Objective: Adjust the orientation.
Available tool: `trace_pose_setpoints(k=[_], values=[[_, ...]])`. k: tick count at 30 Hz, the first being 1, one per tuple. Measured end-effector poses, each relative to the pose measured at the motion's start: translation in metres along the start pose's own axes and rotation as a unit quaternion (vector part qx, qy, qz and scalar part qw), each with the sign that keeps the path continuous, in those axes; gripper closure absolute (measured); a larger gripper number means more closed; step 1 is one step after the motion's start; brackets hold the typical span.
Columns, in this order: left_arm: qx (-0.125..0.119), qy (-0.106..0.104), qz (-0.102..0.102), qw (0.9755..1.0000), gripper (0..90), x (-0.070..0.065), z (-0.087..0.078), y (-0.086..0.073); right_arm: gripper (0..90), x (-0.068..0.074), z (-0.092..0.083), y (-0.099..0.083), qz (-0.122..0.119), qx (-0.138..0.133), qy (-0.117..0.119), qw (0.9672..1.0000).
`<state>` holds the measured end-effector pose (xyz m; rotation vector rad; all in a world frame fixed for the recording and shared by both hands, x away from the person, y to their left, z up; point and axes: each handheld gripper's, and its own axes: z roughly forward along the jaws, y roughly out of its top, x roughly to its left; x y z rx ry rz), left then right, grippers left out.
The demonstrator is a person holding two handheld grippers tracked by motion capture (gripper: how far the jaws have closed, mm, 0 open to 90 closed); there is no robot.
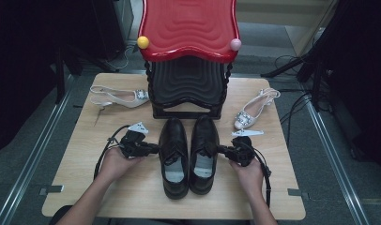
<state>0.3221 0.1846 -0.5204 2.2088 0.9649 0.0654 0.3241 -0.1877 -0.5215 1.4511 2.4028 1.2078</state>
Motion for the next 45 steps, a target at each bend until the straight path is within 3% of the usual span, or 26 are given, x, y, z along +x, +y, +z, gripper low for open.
trace_pose_setpoints(k=[7, 16, 22, 26, 30, 33, 38, 42, 45], values=[[0.002, 0.006, -0.003, 1.0, 79.7, -0.003, 0.001, -0.006, 90.0, -0.002, 0.003, 0.003, 0.004, -0.001, 0.008, 1.0], [-0.007, -0.01, -0.014, 0.9998, 82.1, -0.003, 0.003, -0.009, 90.0, 0.001, 0.011, 0.007, -0.006, -0.006, 0.017, 0.9998], [-0.01, -0.01, -0.006, 0.9999, 89.8, -0.007, 0.005, -0.009, 90.0, 0.004, 0.013, 0.012, -0.017, 0.0, 0.002, 0.9999], [-0.02, -0.02, -0.021, 0.9994, 90.0, -0.006, 0.005, -0.012, 90.0, 0.005, 0.014, 0.013, -0.02, 0.002, -0.001, 0.9998], [-0.015, -0.019, -0.018, 0.9995, 90.0, -0.008, 0.005, -0.011, 90.0, 0.004, 0.013, 0.013, -0.022, 0.0, -0.003, 0.9998], [-0.024, -0.046, -0.023, 0.9984, 90.0, -0.011, 0.004, -0.012, 90.0, 0.002, 0.013, 0.013, -0.021, -0.001, -0.005, 0.9998], [-0.024, -0.05, -0.024, 0.9982, 90.0, -0.017, 0.007, -0.013, 90.0, 0.0, 0.013, 0.015, -0.015, -0.004, -0.011, 0.9998], [-0.018, -0.056, 0.002, 0.9983, 90.0, -0.028, 0.009, -0.012, 90.0, -0.005, 0.011, 0.016, -0.007, -0.008, -0.023, 0.9997], [-0.012, -0.057, 0.01, 0.9982, 90.0, -0.026, 0.006, -0.012, 90.0, -0.007, 0.01, 0.016, -0.002, -0.01, -0.018, 0.9998]])
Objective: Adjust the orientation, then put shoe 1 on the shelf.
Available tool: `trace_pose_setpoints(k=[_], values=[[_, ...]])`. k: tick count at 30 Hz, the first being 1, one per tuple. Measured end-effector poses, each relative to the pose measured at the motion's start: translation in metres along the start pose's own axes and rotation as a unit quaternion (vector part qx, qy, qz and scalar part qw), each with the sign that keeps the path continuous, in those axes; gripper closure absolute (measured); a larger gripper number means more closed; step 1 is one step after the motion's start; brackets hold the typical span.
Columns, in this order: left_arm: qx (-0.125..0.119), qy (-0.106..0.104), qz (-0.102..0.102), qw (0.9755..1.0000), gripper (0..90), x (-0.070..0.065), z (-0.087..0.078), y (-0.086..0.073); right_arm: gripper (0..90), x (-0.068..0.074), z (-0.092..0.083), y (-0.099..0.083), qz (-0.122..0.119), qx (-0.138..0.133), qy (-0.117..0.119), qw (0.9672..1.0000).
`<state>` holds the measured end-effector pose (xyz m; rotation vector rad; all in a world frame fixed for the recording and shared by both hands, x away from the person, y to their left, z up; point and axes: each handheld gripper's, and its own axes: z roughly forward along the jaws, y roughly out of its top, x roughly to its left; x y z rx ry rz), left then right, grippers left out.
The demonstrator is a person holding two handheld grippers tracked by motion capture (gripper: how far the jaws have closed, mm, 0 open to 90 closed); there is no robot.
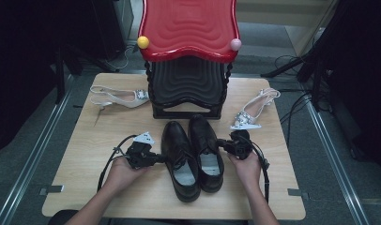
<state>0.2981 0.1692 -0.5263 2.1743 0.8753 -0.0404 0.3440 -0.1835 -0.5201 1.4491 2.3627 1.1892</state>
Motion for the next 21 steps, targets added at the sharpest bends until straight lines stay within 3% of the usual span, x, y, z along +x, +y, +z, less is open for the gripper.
trace_pose_setpoints(k=[5, 12, 21], values=[[-0.006, 0.005, 0.005, 1.0, 78.6, 0.001, -0.008, 0.0, 87.2, 0.003, -0.007, 0.001, -0.009, -0.012, 0.003, 0.9999], [-0.011, -0.003, 0.002, 0.9999, 58.5, 0.001, -0.019, -0.001, 77.8, 0.005, -0.027, 0.002, 0.005, -0.026, 0.035, 0.999], [-0.01, 0.009, -0.006, 0.9999, 47.9, 0.007, -0.02, -0.002, 74.9, 0.017, -0.054, 0.003, 0.006, -0.05, 0.055, 0.9972]])
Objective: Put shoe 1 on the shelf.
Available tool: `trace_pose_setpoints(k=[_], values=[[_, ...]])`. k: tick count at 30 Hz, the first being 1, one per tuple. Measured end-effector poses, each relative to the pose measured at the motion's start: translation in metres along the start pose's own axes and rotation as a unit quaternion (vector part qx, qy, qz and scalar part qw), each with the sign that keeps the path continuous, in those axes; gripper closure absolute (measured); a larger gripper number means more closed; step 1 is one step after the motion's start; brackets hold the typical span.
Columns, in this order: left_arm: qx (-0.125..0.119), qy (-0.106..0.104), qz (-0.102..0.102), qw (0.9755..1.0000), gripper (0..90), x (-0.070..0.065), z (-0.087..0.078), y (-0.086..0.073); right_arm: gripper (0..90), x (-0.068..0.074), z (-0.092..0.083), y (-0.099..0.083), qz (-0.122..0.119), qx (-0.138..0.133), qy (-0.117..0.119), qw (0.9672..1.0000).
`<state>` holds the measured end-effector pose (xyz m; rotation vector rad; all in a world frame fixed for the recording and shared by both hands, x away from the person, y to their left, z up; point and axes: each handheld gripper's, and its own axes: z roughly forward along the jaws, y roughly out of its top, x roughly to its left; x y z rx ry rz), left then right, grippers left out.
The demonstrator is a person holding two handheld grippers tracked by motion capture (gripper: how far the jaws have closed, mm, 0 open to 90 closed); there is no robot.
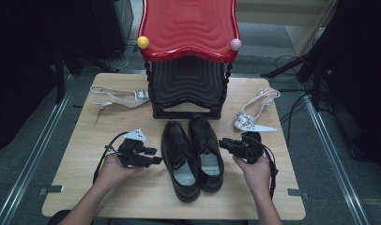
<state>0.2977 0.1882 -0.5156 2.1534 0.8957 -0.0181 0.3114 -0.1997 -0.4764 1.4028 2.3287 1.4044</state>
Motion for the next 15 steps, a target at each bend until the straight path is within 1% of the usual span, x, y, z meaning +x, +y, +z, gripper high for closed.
trace_pose_setpoints(k=[4, 6, 8, 12, 13, 15], values=[[-0.002, 0.004, 0.0, 1.0, 44.9, 0.001, -0.002, 0.0, 73.5, 0.007, -0.008, 0.001, -0.001, -0.006, 0.005, 1.0], [-0.002, 0.008, -0.002, 1.0, 44.1, 0.002, -0.004, -0.001, 72.3, 0.012, -0.012, 0.001, -0.001, -0.004, 0.009, 1.0], [-0.006, 0.007, -0.005, 0.9999, 43.8, 0.003, -0.005, -0.001, 71.7, 0.017, -0.015, 0.002, -0.007, -0.004, 0.01, 0.9999], [-0.011, 0.005, -0.002, 0.9999, 43.5, 0.004, -0.008, -0.001, 70.9, 0.03, -0.019, 0.002, -0.02, 0.002, 0.013, 0.9997], [-0.01, 0.006, -0.003, 0.9999, 43.5, 0.005, -0.008, -0.001, 70.6, 0.033, -0.021, 0.002, -0.022, 0.006, 0.013, 0.9997], [-0.011, 0.008, -0.001, 0.9999, 43.5, 0.004, -0.008, -0.001, 69.5, 0.039, -0.023, 0.001, -0.023, 0.007, 0.016, 0.9996]])
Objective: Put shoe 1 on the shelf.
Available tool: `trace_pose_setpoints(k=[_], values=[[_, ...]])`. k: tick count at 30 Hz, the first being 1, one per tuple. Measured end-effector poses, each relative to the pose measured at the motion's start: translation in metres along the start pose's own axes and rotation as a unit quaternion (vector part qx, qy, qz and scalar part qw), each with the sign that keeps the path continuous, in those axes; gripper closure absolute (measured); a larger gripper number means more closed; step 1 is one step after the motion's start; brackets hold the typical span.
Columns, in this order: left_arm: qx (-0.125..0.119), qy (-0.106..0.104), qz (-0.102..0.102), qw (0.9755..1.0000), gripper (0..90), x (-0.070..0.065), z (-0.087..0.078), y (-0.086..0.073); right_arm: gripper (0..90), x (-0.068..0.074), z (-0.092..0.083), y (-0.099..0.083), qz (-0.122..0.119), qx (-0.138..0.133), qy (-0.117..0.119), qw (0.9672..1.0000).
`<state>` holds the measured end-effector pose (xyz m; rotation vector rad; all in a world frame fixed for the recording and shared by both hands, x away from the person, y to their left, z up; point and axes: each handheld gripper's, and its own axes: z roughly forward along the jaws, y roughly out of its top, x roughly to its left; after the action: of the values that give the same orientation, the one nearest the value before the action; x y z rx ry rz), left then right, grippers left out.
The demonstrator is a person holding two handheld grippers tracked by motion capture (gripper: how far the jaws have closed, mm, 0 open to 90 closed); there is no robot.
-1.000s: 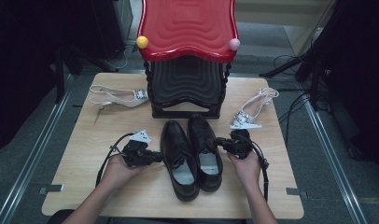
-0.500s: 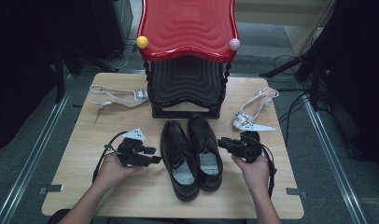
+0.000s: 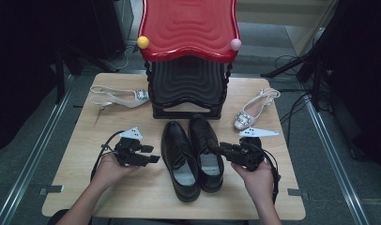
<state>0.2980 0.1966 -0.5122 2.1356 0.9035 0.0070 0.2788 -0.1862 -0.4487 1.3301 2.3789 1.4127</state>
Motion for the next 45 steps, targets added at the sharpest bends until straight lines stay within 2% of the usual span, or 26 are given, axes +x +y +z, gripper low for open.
trace_pose_setpoints(k=[7, 12, 15, 16, 18, 25, 26, 36, 40, 45], values=[[0.003, 0.005, 0.007, 1.0, 43.5, 0.001, 0.002, 0.005, 67.2, 0.018, 0.0, -0.005, -0.005, 0.016, 0.015, 0.9997], [-0.007, 0.009, 0.012, 0.9999, 43.4, 0.002, 0.003, 0.006, 65.2, 0.03, 0.013, -0.011, -0.012, 0.036, 0.027, 0.9989], [-0.011, 0.01, 0.011, 0.9998, 43.4, 0.003, 0.001, 0.008, 63.7, 0.037, 0.02, -0.014, -0.017, 0.049, 0.023, 0.9984], [-0.007, 0.011, 0.012, 0.9998, 43.4, 0.004, 0.0, 0.009, 62.6, 0.039, 0.022, -0.014, -0.015, 0.053, 0.024, 0.9982], [-0.015, 0.01, 0.008, 0.9998, 43.3, 0.004, -0.001, 0.01, 60.2, 0.041, 0.026, -0.015, -0.011, 0.055, 0.023, 0.9981], [-0.013, 0.009, 0.003, 0.9999, 42.7, 0.006, -0.002, 0.011, 54.9, 0.044, 0.043, -0.015, -0.002, 0.074, 0.021, 0.997], [-0.014, 0.009, 0.003, 0.9999, 42.7, 0.007, -0.002, 0.012, 54.3, 0.045, 0.045, -0.015, -0.005, 0.077, 0.016, 0.9969], [-0.013, 0.01, 0.002, 0.9999, 42.4, 0.007, -0.002, 0.012, 51.5, 0.046, 0.069, -0.011, -0.003, 0.089, 0.009, 0.996], [-0.015, 0.012, 0.0, 0.9998, 42.4, 0.008, -0.004, 0.012, 51.2, 0.043, 0.07, -0.009, 0.012, 0.09, 0.015, 0.9957], [-0.014, 0.014, 0.0, 0.9998, 42.5, 0.007, -0.003, 0.012, 51.1, 0.043, 0.073, -0.007, 0.006, 0.099, 0.012, 0.995]])
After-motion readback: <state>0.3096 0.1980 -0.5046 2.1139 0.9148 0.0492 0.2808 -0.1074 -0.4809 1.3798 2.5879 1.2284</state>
